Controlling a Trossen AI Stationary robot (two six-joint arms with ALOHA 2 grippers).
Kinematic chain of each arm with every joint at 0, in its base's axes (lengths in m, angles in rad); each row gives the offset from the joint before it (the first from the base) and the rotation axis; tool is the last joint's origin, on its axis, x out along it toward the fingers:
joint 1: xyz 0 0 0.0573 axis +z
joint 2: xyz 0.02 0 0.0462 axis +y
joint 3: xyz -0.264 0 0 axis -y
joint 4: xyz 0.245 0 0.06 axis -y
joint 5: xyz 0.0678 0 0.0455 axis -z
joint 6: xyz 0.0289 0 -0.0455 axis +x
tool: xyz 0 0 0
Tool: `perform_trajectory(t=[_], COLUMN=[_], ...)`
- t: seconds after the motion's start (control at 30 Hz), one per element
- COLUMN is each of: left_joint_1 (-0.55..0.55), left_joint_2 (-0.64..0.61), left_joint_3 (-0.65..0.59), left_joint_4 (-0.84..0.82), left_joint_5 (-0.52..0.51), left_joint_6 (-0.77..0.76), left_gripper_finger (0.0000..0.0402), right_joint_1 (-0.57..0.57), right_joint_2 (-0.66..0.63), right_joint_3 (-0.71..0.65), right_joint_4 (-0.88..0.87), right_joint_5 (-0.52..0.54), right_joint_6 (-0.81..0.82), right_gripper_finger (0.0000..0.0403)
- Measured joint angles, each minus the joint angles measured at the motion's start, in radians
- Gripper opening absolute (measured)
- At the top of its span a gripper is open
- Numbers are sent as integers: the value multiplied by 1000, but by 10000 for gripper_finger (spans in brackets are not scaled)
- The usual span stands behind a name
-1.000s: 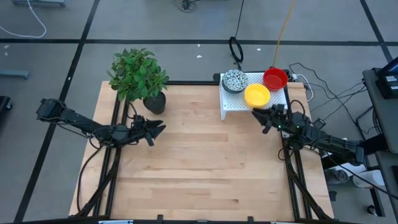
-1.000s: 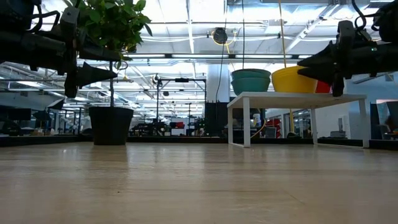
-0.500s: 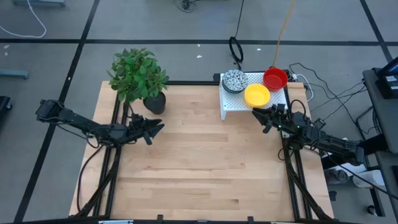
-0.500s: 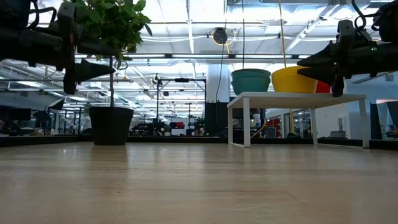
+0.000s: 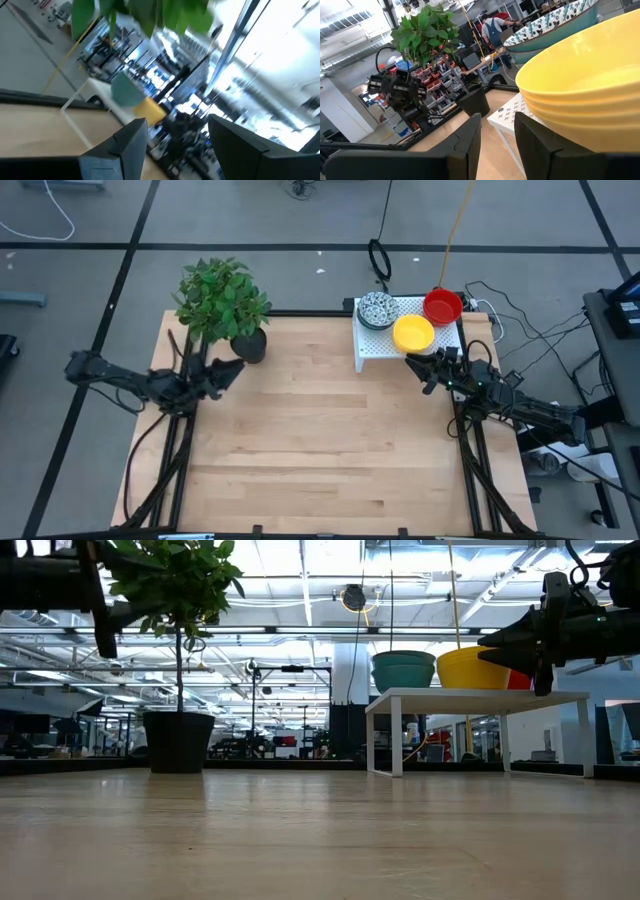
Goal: Pick & Place Mini bowls
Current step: Return to Home Position
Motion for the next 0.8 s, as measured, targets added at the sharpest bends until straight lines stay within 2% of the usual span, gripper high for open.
perform_trajectory(t=[0.5,0.8], left_joint_1=[0,0], left_joint_2=[-297,-355], left_joint_3=[0,0], left_joint_4=[1,6], left_joint_5=[0,-1], left_joint_6=[0,-1], left_gripper_finger=[214,214], right_joint_1=[0,0], right_joint_2=[-3,-50], right_joint_3=[0,0], right_joint_4=[-1,3], right_joint_5=[0,-1], right_joint_6=[0,0], right_gripper_finger=[105,105])
